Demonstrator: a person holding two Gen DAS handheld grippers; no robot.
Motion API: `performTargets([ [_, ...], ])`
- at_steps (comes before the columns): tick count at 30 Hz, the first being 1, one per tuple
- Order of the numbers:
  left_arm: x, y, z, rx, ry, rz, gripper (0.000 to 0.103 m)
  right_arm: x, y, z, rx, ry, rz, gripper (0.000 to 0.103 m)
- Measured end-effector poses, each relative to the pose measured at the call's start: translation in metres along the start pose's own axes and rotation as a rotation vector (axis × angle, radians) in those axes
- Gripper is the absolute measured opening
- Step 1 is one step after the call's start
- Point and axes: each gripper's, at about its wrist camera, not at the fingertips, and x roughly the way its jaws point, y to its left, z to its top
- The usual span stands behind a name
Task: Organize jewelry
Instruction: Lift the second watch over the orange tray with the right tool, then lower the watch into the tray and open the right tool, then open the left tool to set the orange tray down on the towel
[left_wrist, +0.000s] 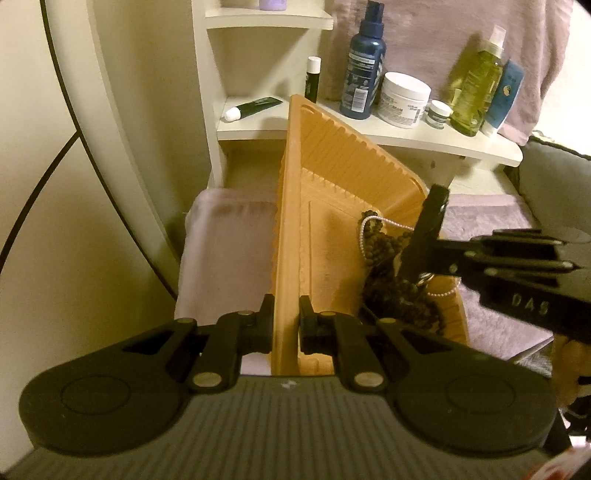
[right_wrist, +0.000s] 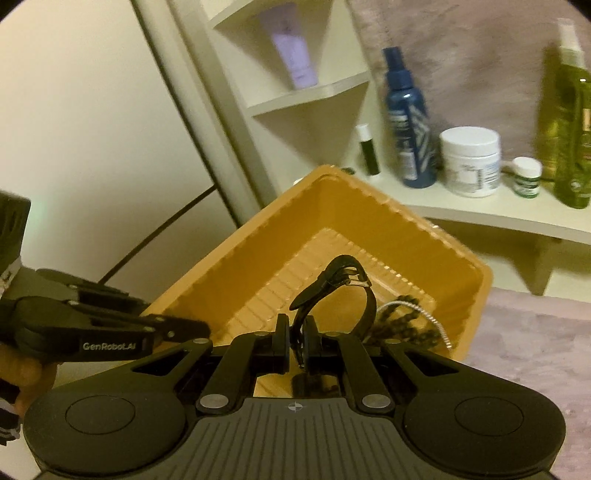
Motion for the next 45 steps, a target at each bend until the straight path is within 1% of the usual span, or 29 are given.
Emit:
performTargets([
  [9, 0.004, 0.009, -0.002, -0.024, 0.004, -0.025, 0.011, 0.020, 0.002, 0.000, -0.002, 0.081, 0.025, 0.007],
  [16, 0.006, 0.015, -0.005, -0.050, 0.008, -0.038, 0.011, 0.025, 0.005, 0.003, -0.003, 0.099, 0.022, 0.007],
  [22, 0.011, 0.021, -0.008, -0.079, 0.015, -0.051, 0.011, 0.033, 0.003, 0.005, 0.021, 0.117, 0.038, 0.007],
  [26, 0.014, 0.026, -0.011, -0.097, 0.019, -0.055, 0.011, 0.032, 0.003, 0.006, 0.022, 0.111, 0.046, 0.007],
  [31, 0.018, 0.033, -0.017, -0.116, 0.026, -0.058, 0.011, 0.034, 0.004, 0.008, 0.025, 0.108, 0.034, 0.007],
  [37, 0.023, 0.039, -0.020, -0.141, 0.031, -0.066, 0.012, 0.022, 0.001, 0.006, 0.043, 0.083, -0.006, 0.008],
  [39, 0.025, 0.041, -0.021, -0.150, 0.032, -0.067, 0.012, 0.017, 0.000, 0.005, 0.046, 0.074, -0.026, 0.011],
  [40, 0.026, 0.042, -0.022, -0.155, 0.033, -0.068, 0.012, 0.014, -0.001, 0.005, 0.046, 0.071, -0.042, 0.019],
  [41, 0.027, 0.043, -0.023, -0.161, 0.033, -0.069, 0.012, 0.010, -0.002, 0.004, 0.049, 0.060, -0.056, 0.032],
  [42, 0.028, 0.044, -0.023, -0.168, 0.032, -0.071, 0.012, 0.008, -0.003, 0.003, 0.055, 0.050, -0.065, 0.040],
  [43, 0.029, 0.045, -0.024, -0.169, 0.033, -0.071, 0.012, 0.004, -0.005, 0.002, 0.064, 0.039, -0.071, 0.051],
  [45, 0.030, 0.047, -0.024, -0.179, 0.033, -0.072, 0.012, -0.002, -0.009, 0.000, 0.081, 0.027, -0.085, 0.054],
])
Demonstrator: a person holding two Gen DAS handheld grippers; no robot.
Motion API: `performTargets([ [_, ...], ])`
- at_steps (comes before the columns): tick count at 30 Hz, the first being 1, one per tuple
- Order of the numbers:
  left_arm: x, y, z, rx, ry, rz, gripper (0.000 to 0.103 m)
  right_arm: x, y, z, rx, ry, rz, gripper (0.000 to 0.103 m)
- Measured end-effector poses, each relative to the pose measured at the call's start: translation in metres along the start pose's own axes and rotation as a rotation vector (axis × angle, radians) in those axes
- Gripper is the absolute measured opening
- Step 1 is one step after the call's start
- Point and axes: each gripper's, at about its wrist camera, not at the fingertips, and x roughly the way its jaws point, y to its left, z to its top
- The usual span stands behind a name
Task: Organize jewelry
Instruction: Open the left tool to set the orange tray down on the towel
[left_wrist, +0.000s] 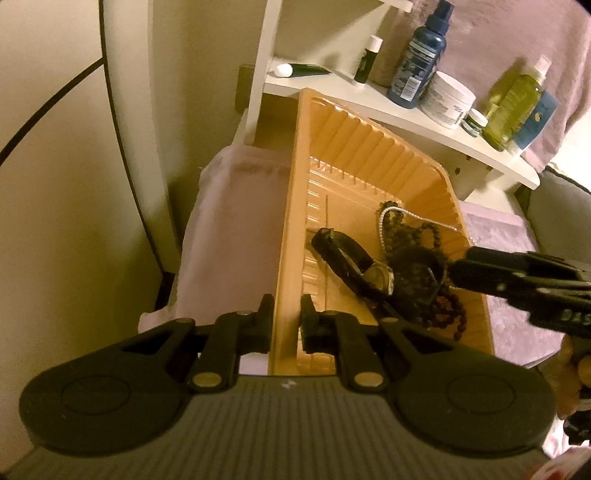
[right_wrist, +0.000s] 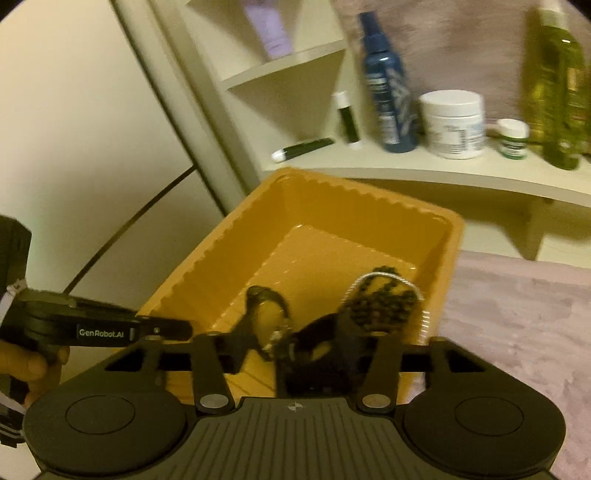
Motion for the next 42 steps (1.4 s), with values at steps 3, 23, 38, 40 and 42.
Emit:
performTargets([
  [3, 0.002, 0.003, -0.001, -0.010, 0.007, 0.003, 0.013, -0.008, -0.005, -0.001, 0.022, -0.013, -0.022, 0.056],
  [23, -0.007, 0.024, -0.010, -0.076, -0.028, 0.026, 0.024, -0.045, -0.016, -0.011, 0.119, -0.073, -0.108, 0.057],
  [38, -0.070, 0.010, -0.021, -0.067, -0.191, 0.099, 0.093, -0.093, -0.016, -0.028, 0.178, -0.055, -0.246, 0.070],
  [40, -0.074, 0.002, -0.025, -0.053, -0.193, 0.092, 0.098, -0.101, -0.014, -0.031, 0.179, -0.047, -0.261, 0.071],
  [42, -0.077, -0.007, -0.031, -0.035, -0.195, 0.093, 0.102, -0.107, -0.011, -0.034, 0.180, -0.047, -0.271, 0.072],
])
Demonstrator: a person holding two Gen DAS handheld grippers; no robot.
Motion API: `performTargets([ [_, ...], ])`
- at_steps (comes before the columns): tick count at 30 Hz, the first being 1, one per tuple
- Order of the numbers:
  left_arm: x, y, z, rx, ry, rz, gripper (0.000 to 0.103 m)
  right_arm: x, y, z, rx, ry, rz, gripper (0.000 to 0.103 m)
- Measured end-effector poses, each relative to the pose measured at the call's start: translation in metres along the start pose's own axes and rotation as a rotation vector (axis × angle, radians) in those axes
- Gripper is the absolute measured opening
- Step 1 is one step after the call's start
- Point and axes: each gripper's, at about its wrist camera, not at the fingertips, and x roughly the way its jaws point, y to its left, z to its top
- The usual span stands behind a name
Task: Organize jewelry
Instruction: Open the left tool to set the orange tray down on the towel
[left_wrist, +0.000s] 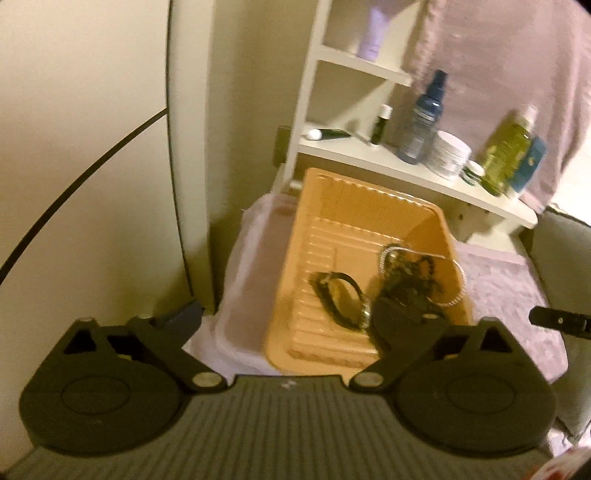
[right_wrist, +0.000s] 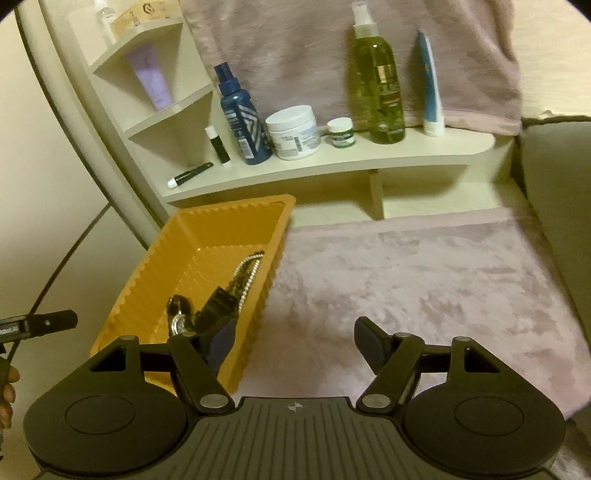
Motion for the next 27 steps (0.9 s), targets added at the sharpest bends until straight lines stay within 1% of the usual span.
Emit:
performTargets([
  [5, -0.013, -0.021, -0.015, 0.030, -0.013, -0.017, 0.103, -0.018, 0.006, -0.008, -0.018, 0.005, -0.017, 0.074],
  [9, -0.025, -0.033, -0.025, 0.022, -0.021, -0.038, 0.103, -0.033, 0.012, -0.014, -0.027, 0.007, -0.035, 0.075],
  [12, -0.033, -0.043, -0.030, 0.031, -0.014, -0.023, 0.103, -0.043, 0.016, -0.020, -0.030, 0.011, -0.040, 0.075],
  [16, -0.040, -0.055, -0.038, 0.046, -0.005, -0.021, 0.103, -0.052, 0.018, -0.029, -0.043, 0.019, -0.052, 0.075],
  [20, -0.046, -0.071, -0.046, 0.092, 0.003, -0.020, 0.103, -0.059, 0.012, -0.037, -0.042, 0.031, -0.080, 0.075],
  [27, -0.050, -0.104, -0.061, 0.149, 0.015, -0.047, 0.103, -0.079, -0.007, -0.053, -0.032, 0.046, -0.137, 0.075],
])
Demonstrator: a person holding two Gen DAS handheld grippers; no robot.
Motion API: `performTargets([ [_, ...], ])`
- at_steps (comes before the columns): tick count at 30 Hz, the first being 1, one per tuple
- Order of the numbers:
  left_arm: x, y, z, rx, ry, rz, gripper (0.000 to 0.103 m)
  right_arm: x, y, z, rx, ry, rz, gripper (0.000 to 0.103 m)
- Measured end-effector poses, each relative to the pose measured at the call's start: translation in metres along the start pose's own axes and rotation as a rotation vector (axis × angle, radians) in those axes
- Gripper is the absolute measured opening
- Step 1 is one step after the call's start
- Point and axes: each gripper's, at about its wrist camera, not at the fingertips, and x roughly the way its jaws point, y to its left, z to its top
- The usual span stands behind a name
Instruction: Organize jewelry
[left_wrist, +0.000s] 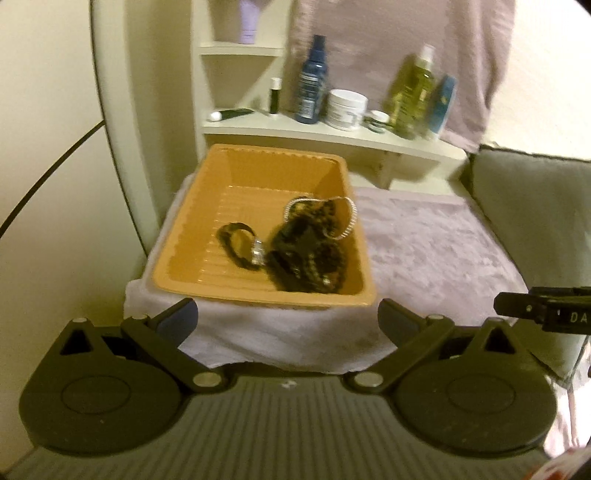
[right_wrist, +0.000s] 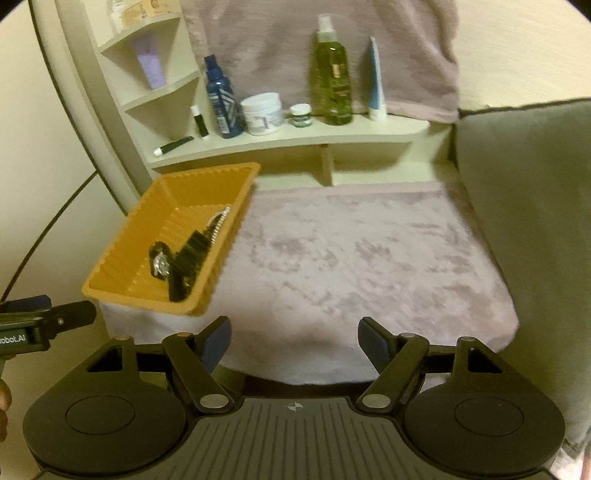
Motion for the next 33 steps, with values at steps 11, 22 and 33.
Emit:
performTargets([
  [11, 0.001, -0.045, -0.017, 0.072, 0.029, -0.021, 0.103, -0.014, -0.023, -0.020, 0.028, 0.012, -0.043, 0.075],
  [22, 0.006, -0.060, -0.022, 0.070, 0.056, -0.034, 0.103, -0.011, -0.033, -0.026, 0.043, 0.022, -0.035, 0.075],
  [33, 0.012, -0.068, -0.025, 0.079, 0.061, -0.026, 0.103, -0.010, -0.029, -0.030, 0.037, 0.021, -0.033, 0.075],
])
